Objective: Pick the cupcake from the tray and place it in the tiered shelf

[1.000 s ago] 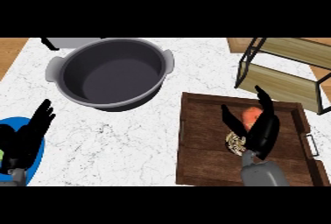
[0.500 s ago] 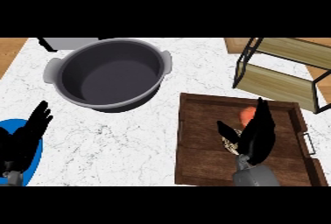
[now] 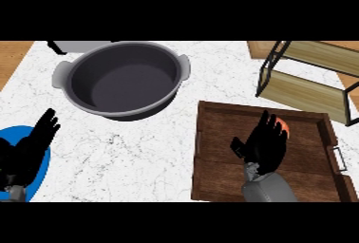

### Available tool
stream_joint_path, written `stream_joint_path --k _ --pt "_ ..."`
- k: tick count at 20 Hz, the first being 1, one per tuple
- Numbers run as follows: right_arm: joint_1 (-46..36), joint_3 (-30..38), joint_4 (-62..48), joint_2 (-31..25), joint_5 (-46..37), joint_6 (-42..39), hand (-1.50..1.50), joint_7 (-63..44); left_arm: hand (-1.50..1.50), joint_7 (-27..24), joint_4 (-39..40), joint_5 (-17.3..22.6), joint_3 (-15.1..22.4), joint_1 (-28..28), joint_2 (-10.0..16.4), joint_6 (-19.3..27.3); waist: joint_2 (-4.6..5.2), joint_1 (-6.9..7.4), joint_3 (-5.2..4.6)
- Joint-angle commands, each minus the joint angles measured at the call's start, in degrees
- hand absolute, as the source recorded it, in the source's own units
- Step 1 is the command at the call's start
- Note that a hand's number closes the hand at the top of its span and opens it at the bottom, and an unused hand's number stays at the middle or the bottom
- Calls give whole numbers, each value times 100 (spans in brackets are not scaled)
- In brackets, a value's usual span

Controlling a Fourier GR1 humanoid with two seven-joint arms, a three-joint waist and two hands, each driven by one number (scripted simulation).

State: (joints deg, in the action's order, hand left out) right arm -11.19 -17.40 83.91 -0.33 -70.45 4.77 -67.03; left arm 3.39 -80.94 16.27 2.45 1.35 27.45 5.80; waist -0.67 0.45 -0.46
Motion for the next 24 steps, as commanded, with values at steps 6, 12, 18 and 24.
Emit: stream_joint_path --k 6,12,18,24 --pt "-519 60 473 30 326 -2408 -150 -1631 0 25 15 25 -165 26 119 -88 29 -35 30" --pt "-284 89 707 29 368 -2634 -150 -1582 0 49 45 -85 -52 -70 -86 -13 45 -73 37" --pt "-5 541 954 29 139 -2889 -150 -1202 0 -123 160 -14 -216 79 -8 -256 54 -70 37" --pt "102 754 761 17 -35 -2584 -150 -650 0 64 17 -205 -196 -83 -151 -118 64 -48 45"
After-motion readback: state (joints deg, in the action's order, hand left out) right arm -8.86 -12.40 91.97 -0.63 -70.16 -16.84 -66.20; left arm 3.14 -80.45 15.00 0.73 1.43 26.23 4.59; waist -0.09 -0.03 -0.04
